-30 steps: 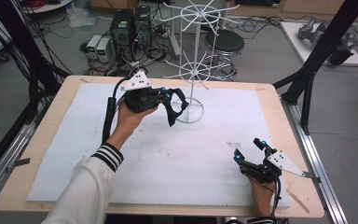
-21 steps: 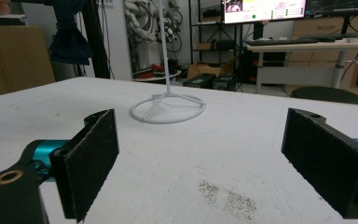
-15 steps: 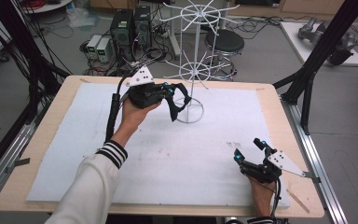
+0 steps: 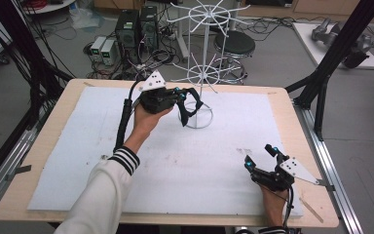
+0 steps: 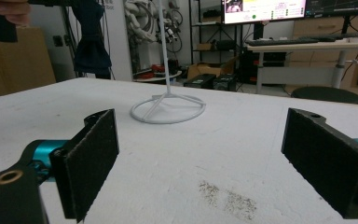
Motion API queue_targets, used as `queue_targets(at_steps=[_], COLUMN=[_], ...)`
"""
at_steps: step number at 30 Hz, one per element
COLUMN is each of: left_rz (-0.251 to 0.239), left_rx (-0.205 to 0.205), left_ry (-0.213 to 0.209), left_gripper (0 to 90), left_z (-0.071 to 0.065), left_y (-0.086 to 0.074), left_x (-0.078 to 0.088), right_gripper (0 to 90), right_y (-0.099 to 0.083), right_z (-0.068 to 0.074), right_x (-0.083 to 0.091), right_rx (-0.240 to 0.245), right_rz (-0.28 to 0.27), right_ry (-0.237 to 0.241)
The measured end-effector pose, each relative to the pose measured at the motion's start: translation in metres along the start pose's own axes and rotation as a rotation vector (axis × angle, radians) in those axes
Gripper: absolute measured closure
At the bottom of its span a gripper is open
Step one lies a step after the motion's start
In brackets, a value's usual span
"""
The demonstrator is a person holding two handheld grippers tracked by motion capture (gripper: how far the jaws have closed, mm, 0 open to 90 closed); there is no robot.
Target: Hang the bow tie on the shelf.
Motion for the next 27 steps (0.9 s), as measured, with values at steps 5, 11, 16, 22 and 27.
queue_targets(at_steps=[5, 11, 16, 22, 27], left_rz=[0.008, 0.020, 0.022, 0.030, 0.039], left_rx=[0.001, -0.005, 0.001, 0.001, 0.008], left_ry=[0.010, 0.025, 0.039, 0.045, 0.049], left_gripper=[88.5, 88.5, 88.5, 88.4, 87.7], left_z=[0.000, -0.001, 0.000, 0.004, 0.005], left_y=[-0.003, -0.007, -0.011, -0.015, -0.019], left_x=[-0.003, -0.007, -0.008, -0.010, -0.012], right_gripper=[10.1, 10.1, 10.1, 10.1, 10.1], right_y=[0.000, 0.000, 0.000, 0.000, 0.000], right_z=[0.000, 0.000, 0.000, 0.000, 0.000], right_x=[0.000, 0.000, 0.000, 0.000, 0.001], right_rx=[-0.003, 0.000, -0.001, 0.003, 0.003], right_rz=[-0.002, -0.005, -0.004, -0.005, -0.004], right_ry=[0.001, -0.001, 0.001, 0.005, 0.003])
Point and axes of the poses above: each handheld gripper's, and its own axes: x roughly backward along the jaws, y roughly out of its top, z roughly to its left, the point moved 3 cm from there along -x, roughly forward along the jaws, and after that the axes turned 7 degrees about -z, right-handed, at the moved point
